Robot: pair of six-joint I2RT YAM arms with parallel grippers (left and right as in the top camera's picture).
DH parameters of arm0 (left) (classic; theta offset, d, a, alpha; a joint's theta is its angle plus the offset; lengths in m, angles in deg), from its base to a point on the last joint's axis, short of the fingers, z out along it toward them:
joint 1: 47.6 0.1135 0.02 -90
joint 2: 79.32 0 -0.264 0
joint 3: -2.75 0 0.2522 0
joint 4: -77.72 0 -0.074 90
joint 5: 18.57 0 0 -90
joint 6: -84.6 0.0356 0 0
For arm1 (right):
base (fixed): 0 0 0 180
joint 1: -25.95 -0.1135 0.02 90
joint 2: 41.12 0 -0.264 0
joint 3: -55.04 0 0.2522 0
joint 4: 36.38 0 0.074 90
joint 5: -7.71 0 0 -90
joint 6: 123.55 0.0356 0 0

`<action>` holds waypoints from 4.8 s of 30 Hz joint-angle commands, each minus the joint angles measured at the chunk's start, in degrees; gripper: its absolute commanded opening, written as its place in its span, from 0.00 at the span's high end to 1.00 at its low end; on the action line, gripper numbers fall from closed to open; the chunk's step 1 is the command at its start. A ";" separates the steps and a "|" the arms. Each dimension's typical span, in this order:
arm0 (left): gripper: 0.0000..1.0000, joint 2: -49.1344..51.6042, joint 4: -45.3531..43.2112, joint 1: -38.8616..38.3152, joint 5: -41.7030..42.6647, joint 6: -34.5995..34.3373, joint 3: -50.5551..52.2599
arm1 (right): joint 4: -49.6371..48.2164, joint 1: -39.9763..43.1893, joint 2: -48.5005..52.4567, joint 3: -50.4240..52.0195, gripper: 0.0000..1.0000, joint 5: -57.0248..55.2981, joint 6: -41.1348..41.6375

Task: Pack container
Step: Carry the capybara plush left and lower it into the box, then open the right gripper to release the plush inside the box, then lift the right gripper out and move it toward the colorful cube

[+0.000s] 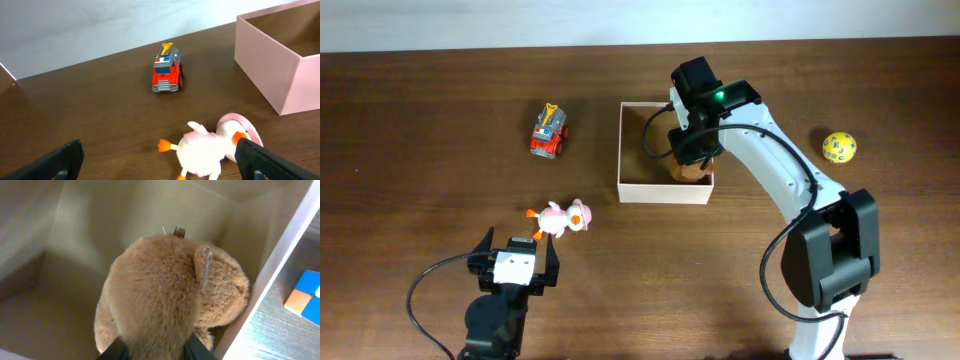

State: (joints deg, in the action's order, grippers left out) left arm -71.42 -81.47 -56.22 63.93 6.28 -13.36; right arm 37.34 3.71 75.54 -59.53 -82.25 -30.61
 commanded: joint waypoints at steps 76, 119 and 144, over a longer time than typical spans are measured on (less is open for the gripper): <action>0.01 -0.48 -0.17 -0.17 0.61 -0.72 0.48 | -6.29 -2.47 0.98 -1.38 0.85 18.86 -4.24; 0.01 -0.48 -0.15 -0.17 0.61 -0.72 0.48 | -13.05 -4.33 4.70 -1.36 0.96 18.40 -0.48; 0.01 -0.48 -0.17 -0.17 0.61 -0.70 0.50 | -6.99 -3.91 8.09 -1.18 0.96 11.15 -1.22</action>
State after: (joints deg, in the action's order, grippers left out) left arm -71.42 -81.47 -56.22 63.95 6.28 -13.36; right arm 29.13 -0.10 83.45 -59.73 -65.53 -31.05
